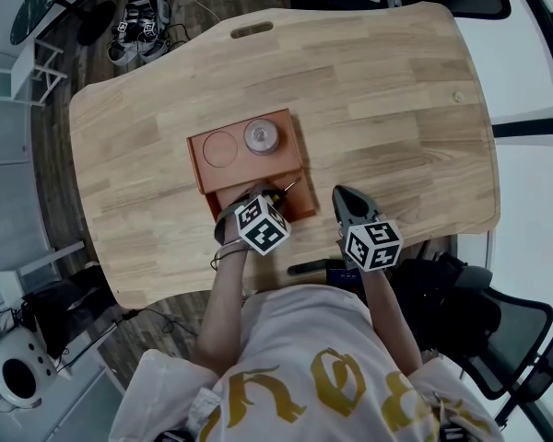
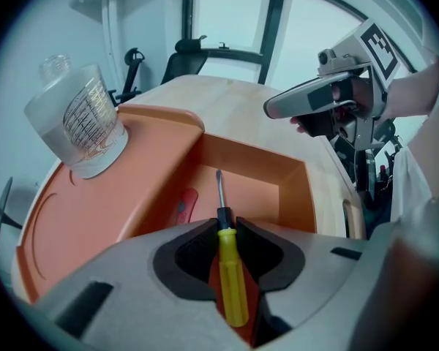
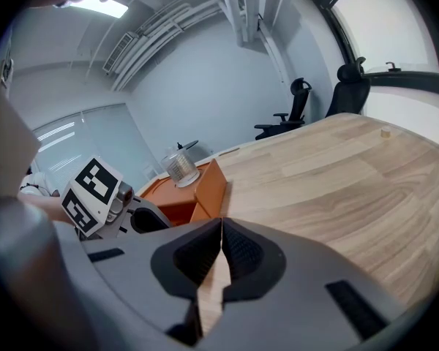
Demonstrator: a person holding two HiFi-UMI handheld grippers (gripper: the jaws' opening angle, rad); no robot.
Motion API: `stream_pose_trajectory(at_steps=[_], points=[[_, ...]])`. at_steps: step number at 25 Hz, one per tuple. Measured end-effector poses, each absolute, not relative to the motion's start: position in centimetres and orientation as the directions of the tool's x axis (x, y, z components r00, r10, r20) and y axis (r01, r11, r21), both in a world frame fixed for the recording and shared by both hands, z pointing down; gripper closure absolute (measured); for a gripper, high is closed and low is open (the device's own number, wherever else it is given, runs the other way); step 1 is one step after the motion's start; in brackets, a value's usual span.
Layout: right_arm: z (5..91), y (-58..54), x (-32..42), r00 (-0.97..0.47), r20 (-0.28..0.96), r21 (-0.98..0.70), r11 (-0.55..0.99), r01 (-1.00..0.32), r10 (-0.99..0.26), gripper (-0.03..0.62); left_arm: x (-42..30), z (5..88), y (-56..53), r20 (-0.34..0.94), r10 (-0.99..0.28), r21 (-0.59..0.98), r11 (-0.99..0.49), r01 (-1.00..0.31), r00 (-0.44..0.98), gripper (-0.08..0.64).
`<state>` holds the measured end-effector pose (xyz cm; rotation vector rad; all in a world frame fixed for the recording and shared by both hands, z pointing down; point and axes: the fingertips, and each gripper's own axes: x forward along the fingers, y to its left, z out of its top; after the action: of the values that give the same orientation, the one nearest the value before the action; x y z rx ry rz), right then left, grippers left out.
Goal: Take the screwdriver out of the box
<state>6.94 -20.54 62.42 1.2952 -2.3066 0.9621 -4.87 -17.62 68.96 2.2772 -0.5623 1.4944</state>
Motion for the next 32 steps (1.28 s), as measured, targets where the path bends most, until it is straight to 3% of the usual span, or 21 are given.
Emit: stream_pose_trajectory(at_steps=[8, 13, 27, 32], points=[[61.5, -20.5, 7.0, -0.541, 0.556, -0.393, 0.374, -0.84, -0.631, 0.58, -5.2, 67.3, -18.2, 0.898, -0.191, 0.076, -0.821, -0.566, 0.397, 0.482], [60.5, -20.2, 6.0, -0.567, 0.537, -0.401, 0.402, -0.823, -0.625, 0.58, -4.5, 65.6, -17.6, 0.865, -0.204, 0.085, -0.841, -0.534, 0.458, 0.482], [56.2, -17.8, 3.4, -0.612, 0.477, -0.346, 0.506, -0.79, -0.63, 0.58, -5.2, 60.8, -16.8, 0.744, -0.416, 0.025, -0.766, -0.643, 0.524, 0.483], [54.3, -17.5, 3.5, -0.616, 0.433, -0.361, 0.5, -0.788, -0.658, 0.58, -5.4, 58.8, -16.5, 0.67, -0.472, 0.071, -0.728, -0.682, 0.573, 0.483]])
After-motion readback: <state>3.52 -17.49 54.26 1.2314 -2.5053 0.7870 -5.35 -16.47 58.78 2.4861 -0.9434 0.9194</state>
